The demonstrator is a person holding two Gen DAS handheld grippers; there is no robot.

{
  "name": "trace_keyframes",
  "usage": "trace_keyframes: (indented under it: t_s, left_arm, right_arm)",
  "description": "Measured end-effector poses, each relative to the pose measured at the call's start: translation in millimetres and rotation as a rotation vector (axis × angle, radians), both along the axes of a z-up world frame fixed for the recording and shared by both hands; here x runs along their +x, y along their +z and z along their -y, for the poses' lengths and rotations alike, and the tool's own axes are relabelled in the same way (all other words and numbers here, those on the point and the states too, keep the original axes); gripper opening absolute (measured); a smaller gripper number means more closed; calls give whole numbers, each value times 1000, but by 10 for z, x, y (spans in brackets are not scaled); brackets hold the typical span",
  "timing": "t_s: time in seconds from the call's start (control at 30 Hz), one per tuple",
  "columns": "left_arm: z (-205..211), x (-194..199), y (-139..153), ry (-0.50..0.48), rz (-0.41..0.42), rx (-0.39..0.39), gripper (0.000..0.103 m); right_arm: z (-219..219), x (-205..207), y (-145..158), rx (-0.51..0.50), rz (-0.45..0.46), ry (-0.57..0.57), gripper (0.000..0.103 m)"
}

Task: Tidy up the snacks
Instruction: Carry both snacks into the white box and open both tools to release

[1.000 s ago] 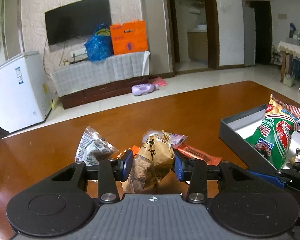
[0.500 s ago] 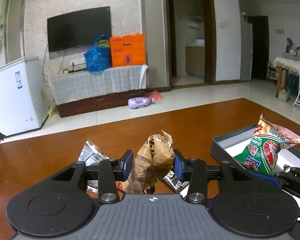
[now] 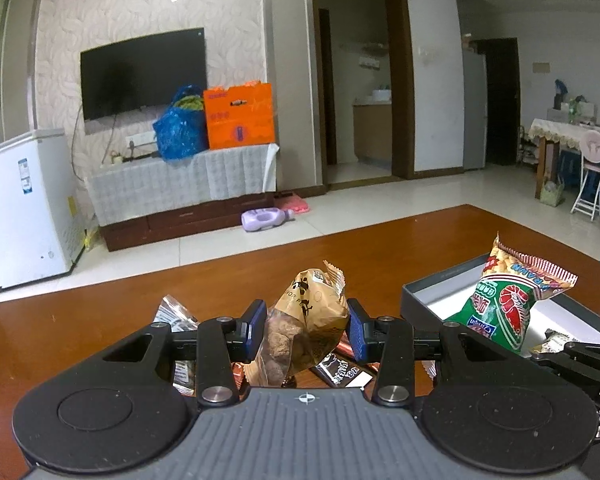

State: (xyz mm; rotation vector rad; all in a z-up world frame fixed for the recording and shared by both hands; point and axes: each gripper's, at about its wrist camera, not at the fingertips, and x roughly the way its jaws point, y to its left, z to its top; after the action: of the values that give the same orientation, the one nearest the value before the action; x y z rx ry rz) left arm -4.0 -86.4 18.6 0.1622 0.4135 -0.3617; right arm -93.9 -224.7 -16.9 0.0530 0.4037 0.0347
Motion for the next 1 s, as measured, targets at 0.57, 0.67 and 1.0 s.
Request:
trace_keyframes:
  t_s: [0.57, 0.67, 1.0]
  left_arm:
    - [7, -289, 76, -50, 43, 1, 43]
    - [34, -338, 83, -65, 49, 0, 43]
    - [137, -524, 128, -136, 78, -26, 43]
  right_arm:
    - [-8, -391, 69, -51, 12, -9, 29]
    - [-20, -467, 88, -59, 18, -9, 29]
    - [12, -689, 175, -76, 41, -11, 29]
